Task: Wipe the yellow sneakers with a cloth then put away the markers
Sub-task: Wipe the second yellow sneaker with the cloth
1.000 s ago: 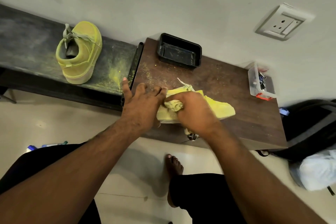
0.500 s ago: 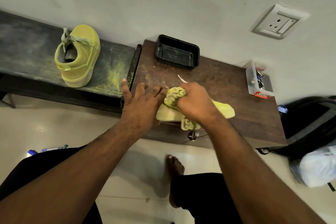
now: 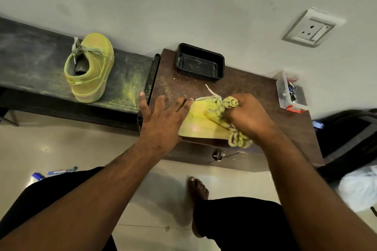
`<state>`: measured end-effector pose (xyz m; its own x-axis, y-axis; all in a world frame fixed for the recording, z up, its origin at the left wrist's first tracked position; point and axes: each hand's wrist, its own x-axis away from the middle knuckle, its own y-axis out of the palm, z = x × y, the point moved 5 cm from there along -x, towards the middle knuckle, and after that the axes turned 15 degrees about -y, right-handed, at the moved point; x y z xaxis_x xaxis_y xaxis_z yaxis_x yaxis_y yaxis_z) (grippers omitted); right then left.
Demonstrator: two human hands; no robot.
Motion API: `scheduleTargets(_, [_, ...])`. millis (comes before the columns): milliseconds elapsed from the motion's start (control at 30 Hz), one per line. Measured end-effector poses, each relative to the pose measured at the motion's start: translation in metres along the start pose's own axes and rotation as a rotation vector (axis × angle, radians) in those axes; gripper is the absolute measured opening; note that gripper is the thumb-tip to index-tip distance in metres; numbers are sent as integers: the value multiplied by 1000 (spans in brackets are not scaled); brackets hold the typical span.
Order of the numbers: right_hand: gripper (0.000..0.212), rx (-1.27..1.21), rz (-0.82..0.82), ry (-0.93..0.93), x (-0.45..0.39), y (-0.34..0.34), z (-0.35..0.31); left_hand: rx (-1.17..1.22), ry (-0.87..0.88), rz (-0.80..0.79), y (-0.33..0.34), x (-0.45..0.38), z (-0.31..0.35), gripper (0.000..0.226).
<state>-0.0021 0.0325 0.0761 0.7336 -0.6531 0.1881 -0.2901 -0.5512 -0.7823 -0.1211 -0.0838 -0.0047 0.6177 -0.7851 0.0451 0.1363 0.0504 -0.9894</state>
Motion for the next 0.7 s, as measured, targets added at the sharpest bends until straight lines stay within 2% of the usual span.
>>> scheduleTargets(67, [8,-41,35,-46,-3,9,-12,3,11,29,-1,2,1,102])
scheduleTargets(200, [14,209,-52,-203,-10,31,-31,-7,4,34,1,4,0,101])
scheduleTargets(400, [16,361,-121,-277,-5,33,-28,-16,6,25,2,0,-4,98])
scheduleTargets(600, [26,498,-117,-209,28,10,11,5,-6,-27,0,-5,-7,100])
scheduleTargets(700, [38,525,-15,-136,48,-13,36,21,24,-4,-2,-5,-5,104])
